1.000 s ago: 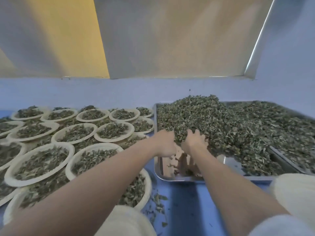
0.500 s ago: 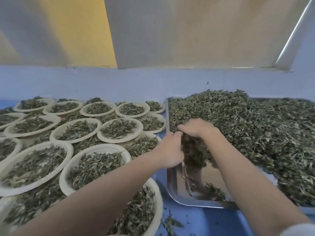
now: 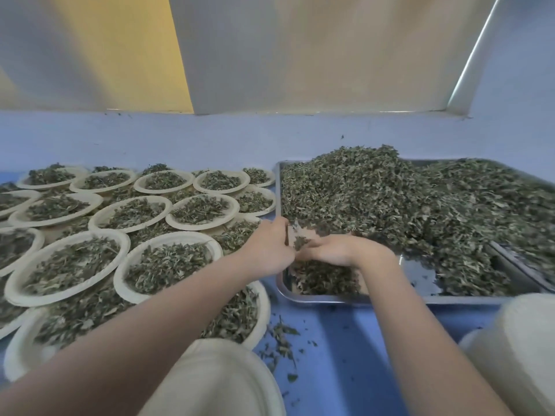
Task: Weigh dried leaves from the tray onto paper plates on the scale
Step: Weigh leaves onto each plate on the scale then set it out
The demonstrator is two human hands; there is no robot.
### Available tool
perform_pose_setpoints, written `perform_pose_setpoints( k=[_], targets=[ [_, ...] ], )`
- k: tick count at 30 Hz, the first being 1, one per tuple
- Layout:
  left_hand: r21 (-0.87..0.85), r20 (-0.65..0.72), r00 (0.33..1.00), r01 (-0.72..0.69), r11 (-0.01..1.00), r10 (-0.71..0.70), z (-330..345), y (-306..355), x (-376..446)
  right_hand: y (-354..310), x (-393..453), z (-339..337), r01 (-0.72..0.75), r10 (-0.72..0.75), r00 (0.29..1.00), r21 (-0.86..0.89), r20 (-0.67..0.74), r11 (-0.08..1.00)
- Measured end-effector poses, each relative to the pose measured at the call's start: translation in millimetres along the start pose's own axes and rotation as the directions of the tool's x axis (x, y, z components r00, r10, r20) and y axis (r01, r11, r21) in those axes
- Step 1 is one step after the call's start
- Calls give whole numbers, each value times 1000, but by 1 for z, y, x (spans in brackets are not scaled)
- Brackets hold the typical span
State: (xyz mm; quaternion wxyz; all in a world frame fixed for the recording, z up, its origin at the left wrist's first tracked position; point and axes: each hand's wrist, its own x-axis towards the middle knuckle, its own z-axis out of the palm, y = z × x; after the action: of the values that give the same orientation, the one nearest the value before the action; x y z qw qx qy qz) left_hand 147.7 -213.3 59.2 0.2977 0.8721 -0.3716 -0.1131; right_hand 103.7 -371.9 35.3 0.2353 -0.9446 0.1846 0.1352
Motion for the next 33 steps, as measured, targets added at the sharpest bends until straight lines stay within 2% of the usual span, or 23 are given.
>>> perform_pose_setpoints(
  k=[3, 6, 8, 11, 14, 17, 19, 21, 24, 26, 28, 31, 33],
  targets=[
    [-21, -14, 1000, -14, 1000, 13, -3, 7, -18, 5, -23, 28, -40, 33, 998, -147, -49, 988],
    [-34, -45, 998, -34, 999, 33, -8, 15, -36, 2, -25, 38, -26, -1, 989, -182, -145, 983],
    [-53, -59, 998, -25, 998, 22, -9, 18, -47, -3, -25, 35, 6, -41, 990, -245, -136, 970],
    [-57, -69, 997, 14, 998, -18, -8, 22, -60, -10, -27, 35, 114, -149, 979, -234, -138, 965],
    [-64, -68, 997, 39, 997, -43, -7, 24, -68, -8, -27, 32, 131, -162, 947, -130, -276, 983],
    [-137, -87, 993, 64, 988, -76, -8, 28, -74, -3, -23, 21, 65, 26, 865, 163, -502, 984],
    [-228, -99, 989, 86, 970, -111, -9, 30, -78, -3, -21, 16, 52, 208, 807, 418, -552, 907],
    [-281, -102, 986, 101, 954, -135, -10, 28, -82, -5, -21, 13, 82, 366, 764, 643, -531, 762],
    [-319, -113, 979, 128, 939, -171, -13, 22, -90, -14, -28, 8, 169, 478, 770, 857, -423, 486],
    [-354, -131, 971, 145, 924, -202, -16, 16, -95, -23, -34, 6, 206, 473, 812, 927, -341, 314],
    [-395, -160, 958, 160, 905, -239, -19, 9, -101, -39, -45, 7, 212, 401, 873, 956, -279, 202],
    [-471, -209, 920, 203, 858, -332, -24, -1, -112, -74, -68, 14, 199, 250, 942, 973, -223, 120],
    [-557, -249, 883, 207, 805, -399, -30, -7, -121, -98, -82, 22, 186, 132, 971, 977, -199, 104]
  ],
)
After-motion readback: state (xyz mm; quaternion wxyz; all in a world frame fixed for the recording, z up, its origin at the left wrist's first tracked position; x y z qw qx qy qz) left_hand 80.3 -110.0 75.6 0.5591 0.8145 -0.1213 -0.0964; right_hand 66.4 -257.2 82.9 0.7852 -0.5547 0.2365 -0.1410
